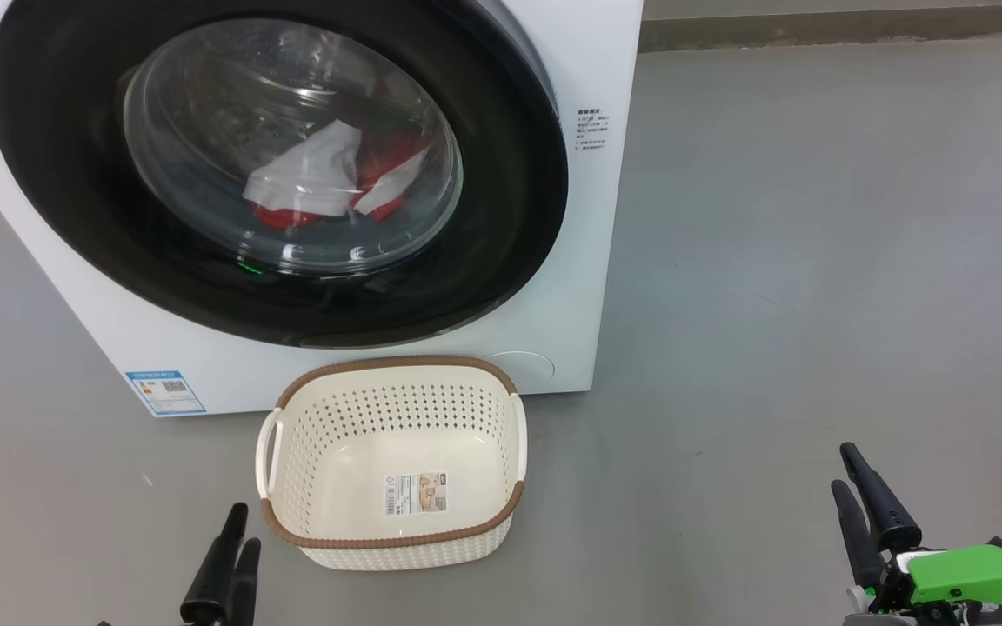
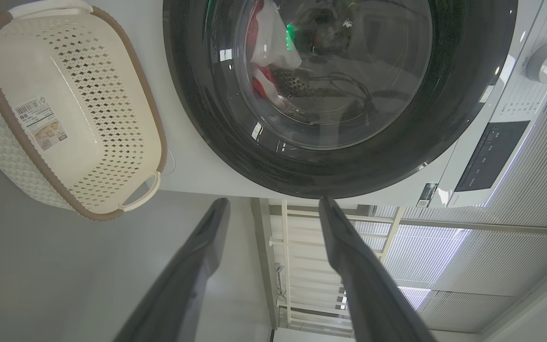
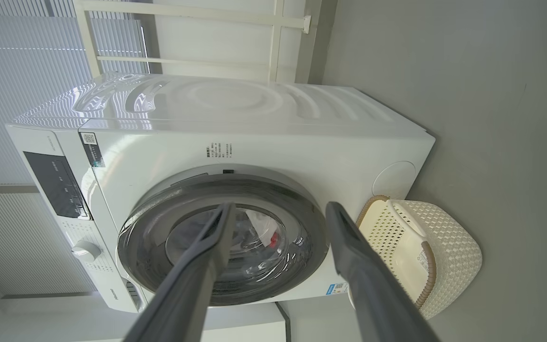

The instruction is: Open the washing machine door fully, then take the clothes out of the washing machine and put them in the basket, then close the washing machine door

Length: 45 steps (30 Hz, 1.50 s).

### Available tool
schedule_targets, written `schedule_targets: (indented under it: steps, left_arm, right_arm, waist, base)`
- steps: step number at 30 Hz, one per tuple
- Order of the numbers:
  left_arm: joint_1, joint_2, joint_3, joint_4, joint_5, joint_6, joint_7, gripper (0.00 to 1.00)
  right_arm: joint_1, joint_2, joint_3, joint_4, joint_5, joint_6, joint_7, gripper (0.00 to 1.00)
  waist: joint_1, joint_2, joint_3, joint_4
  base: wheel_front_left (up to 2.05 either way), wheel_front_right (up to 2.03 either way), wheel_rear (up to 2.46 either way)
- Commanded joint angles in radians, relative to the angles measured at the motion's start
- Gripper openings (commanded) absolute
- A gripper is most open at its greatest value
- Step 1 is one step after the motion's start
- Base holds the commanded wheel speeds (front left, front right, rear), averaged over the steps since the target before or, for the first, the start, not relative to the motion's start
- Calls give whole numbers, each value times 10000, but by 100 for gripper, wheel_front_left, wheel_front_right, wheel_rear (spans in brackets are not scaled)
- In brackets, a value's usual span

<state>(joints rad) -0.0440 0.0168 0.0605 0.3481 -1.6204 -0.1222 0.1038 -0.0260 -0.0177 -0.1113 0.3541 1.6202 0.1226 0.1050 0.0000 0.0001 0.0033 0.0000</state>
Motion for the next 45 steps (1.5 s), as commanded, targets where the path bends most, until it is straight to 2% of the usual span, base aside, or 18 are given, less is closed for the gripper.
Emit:
schedule_targets:
  steps: [1,4,9,25,35,45]
  left_arm:
    - [-321,84,-14,-238,-26,-7,-66,100]
    - [-392,90,-94,-251,-49,-9,-147,100]
    - [-504,111,-232,-301,-7,-14,-300,100]
    - [-830,145,-450,-436,1353,32,-791,100]
    - [-983,155,-590,-709,2614,194,-1085,100]
    - [-1115,175,-804,-979,4250,482,-1379,100]
  right_arm:
    - [-352,-97,72,-272,15,2,-71,100]
    - [-439,-102,197,-277,17,4,-145,100]
    - [-585,-112,412,-282,-42,7,-292,100]
    - [-1090,-166,1042,-228,-646,18,-796,100]
    - [-1391,-171,1291,-117,-1642,24,-1092,100]
    - [-1621,-181,1311,-91,-3329,31,-1387,100]
  waist:
    - [5,-1,1,-1]
    - [23,-1,-18,-8]
    - [2,-1,6,-15]
    - [1,-1,38,-28]
    - [0,-1,29,-42]
    - [0,-1,11,-57]
  base:
    - [0,0,0]
    - [0,0,0]
    - [0,0,0]
    - [0,0,0]
    - [0,0,0]
    - [0,0,0]
